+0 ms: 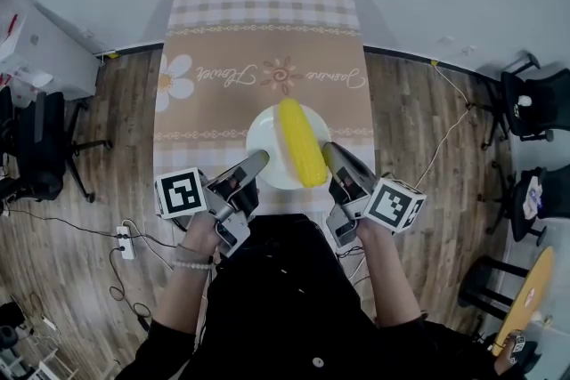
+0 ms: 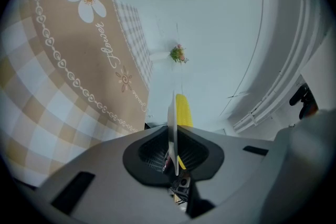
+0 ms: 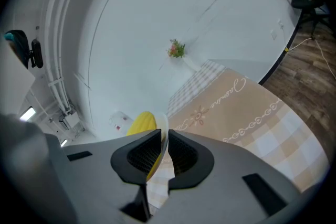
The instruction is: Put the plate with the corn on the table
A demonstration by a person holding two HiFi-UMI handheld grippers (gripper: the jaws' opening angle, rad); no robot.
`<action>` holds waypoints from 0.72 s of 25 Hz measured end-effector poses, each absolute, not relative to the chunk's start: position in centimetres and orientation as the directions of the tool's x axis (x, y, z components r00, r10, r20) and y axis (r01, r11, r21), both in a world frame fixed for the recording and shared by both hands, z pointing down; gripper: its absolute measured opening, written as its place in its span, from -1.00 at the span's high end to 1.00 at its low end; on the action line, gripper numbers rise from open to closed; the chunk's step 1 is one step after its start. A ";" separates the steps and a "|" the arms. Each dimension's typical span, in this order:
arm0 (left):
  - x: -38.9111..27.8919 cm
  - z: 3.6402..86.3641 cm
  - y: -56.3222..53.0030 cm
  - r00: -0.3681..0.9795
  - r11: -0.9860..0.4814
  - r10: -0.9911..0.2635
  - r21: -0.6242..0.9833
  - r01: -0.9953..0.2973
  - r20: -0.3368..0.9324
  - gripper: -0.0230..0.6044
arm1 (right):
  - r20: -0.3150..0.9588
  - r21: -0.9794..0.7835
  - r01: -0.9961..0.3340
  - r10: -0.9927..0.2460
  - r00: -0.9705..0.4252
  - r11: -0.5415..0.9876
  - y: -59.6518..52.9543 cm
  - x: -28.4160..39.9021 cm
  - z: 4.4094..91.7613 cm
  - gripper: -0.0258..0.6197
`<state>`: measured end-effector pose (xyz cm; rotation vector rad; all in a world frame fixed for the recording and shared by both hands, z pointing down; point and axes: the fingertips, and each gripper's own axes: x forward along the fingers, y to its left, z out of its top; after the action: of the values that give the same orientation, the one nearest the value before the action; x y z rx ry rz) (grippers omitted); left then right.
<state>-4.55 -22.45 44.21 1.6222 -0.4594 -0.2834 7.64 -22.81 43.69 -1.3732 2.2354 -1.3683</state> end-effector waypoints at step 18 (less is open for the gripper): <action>-3.0 47.0 -25.4 0.855 -0.017 -0.492 0.980 -0.196 0.162 0.82 | 0.333 -0.793 -0.593 -0.718 -0.612 0.137 -26.1 8.9 46.3 0.71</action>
<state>-3.01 -25.36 47.05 1.5950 -0.5532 -0.2552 8.92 -26.14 46.27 -1.3173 2.2700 -1.4831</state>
